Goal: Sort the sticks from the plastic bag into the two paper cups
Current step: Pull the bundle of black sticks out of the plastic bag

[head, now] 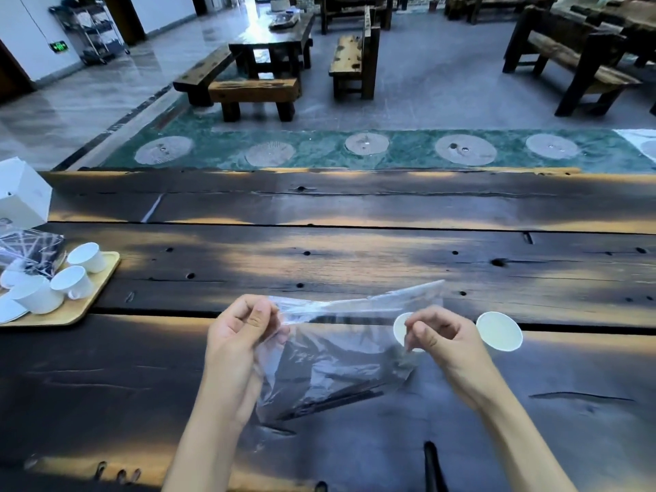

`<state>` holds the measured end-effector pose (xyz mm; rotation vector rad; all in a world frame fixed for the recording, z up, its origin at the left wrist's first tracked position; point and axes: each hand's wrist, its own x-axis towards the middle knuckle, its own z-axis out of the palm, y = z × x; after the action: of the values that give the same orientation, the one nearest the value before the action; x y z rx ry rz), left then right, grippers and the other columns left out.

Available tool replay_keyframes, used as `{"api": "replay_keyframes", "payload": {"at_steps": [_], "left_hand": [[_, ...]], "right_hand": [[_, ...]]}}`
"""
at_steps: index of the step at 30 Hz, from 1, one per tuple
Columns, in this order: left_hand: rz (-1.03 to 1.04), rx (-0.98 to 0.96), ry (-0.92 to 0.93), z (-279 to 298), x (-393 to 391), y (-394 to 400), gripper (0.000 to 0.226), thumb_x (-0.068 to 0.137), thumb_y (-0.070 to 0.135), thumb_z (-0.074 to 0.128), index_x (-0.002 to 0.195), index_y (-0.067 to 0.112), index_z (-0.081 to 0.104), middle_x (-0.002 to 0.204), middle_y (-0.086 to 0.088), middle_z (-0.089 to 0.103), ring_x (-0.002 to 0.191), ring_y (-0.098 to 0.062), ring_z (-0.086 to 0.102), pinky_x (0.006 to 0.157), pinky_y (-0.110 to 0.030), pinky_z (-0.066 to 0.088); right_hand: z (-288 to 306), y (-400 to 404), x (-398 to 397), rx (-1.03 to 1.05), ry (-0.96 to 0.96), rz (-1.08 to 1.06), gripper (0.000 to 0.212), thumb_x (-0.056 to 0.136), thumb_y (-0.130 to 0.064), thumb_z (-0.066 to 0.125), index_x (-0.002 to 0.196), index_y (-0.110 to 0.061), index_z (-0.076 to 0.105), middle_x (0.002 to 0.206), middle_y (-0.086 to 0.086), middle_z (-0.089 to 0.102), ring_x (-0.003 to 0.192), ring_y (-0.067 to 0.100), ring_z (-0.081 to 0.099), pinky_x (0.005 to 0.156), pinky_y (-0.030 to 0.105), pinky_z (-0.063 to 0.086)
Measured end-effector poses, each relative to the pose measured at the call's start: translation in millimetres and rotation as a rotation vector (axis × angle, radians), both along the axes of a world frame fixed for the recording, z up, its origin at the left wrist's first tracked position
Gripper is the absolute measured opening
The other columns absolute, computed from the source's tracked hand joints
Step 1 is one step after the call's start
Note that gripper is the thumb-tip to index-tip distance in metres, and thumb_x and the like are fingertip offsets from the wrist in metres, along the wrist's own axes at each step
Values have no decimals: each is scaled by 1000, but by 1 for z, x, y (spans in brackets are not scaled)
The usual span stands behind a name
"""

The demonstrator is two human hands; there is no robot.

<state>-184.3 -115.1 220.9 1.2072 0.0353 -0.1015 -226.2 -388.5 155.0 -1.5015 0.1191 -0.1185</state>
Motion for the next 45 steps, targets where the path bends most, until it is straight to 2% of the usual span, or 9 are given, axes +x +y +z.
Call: {"api": "replay_keyframes", "payload": {"at_steps": [9,13,16,22,28,34,39,42,45], "left_hand": [[91,460,-23,-23,0,12,8,97,16,59,94,9,63,85,-6,77,75,-20,69,68,-29,54],[-18,1032,-384,-24,-4,11,32,91,48,61,121,37,56,120,25,60,116,-3,54,97,-31,41],[-82,1248,-685,-25,-2,0,53,85,68,51,123,32,59,122,20,56,117,-3,47,100,-33,29],[-53,1041,-716,-26,4,-15,33,97,38,52,79,14,67,67,9,63,62,-17,58,62,-41,47],[-188,967,-577,-17,8,-25,37,90,54,54,103,23,70,88,12,71,82,-10,67,72,-33,54],[-173,916,-639,-15,20,-37,42,96,48,50,71,15,60,54,1,54,51,-15,51,52,-37,44],[-281,955,-505,-14,29,-41,36,91,56,53,85,22,64,67,7,65,63,-11,60,62,-39,52],[-331,1037,-703,-7,28,-53,31,91,55,56,103,29,66,86,14,65,77,-8,61,69,-34,52],[-225,1033,-787,-3,32,-62,37,96,48,50,83,17,65,68,4,64,64,-18,58,58,-39,49]], "right_hand": [[27,6,-13,-47,-11,-123,41,85,-54,63,67,-17,62,56,-8,36,50,8,25,46,22,18],[39,9,-17,-102,-1,-51,32,92,-30,56,67,-11,58,55,-13,35,50,5,26,46,14,22],[43,14,-18,-134,10,-20,35,94,-31,56,65,-12,58,54,-13,33,51,6,25,47,14,21],[50,15,-22,-188,15,6,33,95,-31,57,67,-14,60,55,-14,36,52,6,28,48,13,24],[51,16,-24,-209,14,53,36,90,-31,57,73,0,57,52,-18,37,47,1,28,47,10,24],[53,20,-23,-184,29,94,33,88,-29,57,71,-2,55,58,-14,43,50,0,35,48,10,28],[54,19,-22,-192,61,113,30,99,-13,55,70,-4,54,50,-17,39,45,0,30,46,8,25],[52,23,-19,-212,63,124,33,99,-17,55,66,-12,53,56,-7,33,50,6,26,47,15,24],[52,26,-17,-206,52,149,33,99,-22,55,67,-14,56,57,-4,33,51,9,26,52,21,29]]}}
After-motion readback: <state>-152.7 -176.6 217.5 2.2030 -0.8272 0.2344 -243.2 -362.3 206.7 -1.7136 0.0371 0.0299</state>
